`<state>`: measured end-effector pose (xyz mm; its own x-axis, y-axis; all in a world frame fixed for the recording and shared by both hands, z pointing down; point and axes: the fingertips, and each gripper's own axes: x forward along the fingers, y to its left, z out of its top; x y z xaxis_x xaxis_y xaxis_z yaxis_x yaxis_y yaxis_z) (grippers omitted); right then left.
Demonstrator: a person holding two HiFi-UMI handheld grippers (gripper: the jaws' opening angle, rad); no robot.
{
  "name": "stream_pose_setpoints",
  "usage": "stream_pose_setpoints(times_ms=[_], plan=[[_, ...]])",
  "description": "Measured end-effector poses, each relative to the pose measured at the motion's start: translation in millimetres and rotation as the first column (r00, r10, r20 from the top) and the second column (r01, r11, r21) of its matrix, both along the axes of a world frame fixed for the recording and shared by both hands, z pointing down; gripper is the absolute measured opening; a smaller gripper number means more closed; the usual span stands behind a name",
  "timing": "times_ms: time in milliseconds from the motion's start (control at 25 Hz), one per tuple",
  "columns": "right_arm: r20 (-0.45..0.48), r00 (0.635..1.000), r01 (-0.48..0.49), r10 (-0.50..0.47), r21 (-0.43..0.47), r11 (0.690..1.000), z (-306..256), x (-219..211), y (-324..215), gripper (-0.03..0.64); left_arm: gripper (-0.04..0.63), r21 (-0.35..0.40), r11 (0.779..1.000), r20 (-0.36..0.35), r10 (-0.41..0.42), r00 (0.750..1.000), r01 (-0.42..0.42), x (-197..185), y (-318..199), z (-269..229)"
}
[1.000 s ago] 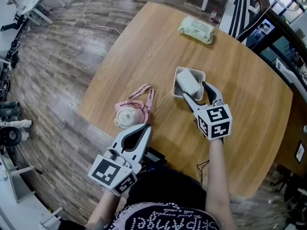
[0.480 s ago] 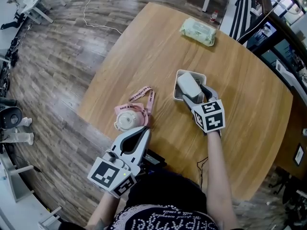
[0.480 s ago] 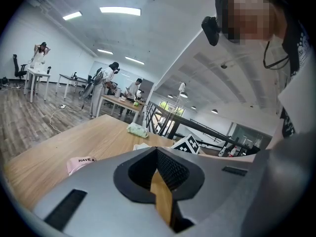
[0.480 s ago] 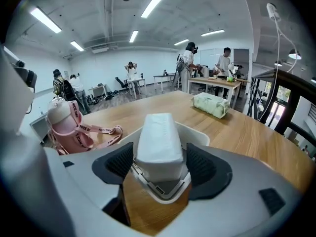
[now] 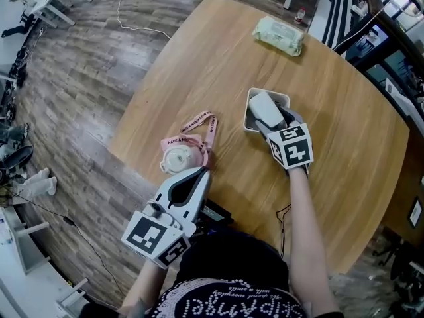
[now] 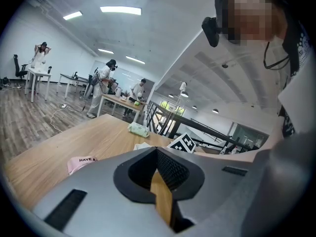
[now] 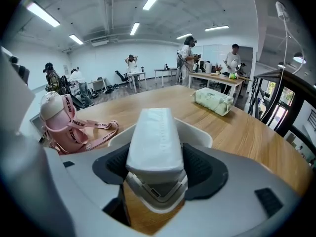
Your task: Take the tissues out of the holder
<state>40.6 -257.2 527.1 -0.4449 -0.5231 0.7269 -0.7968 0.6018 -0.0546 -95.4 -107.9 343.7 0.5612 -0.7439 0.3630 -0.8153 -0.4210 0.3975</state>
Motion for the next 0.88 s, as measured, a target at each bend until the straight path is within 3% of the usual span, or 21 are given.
stream_pose_setpoints(times_ms=[880], plan=[[-0.027,1.000,0.003,-0.002,0.020,1.000,1.6,1.5,-2.0,0.284,0.005,-0.010,1.000,-0.012,-0.016,1.000,0.016,-1.2,1.5,1.1]])
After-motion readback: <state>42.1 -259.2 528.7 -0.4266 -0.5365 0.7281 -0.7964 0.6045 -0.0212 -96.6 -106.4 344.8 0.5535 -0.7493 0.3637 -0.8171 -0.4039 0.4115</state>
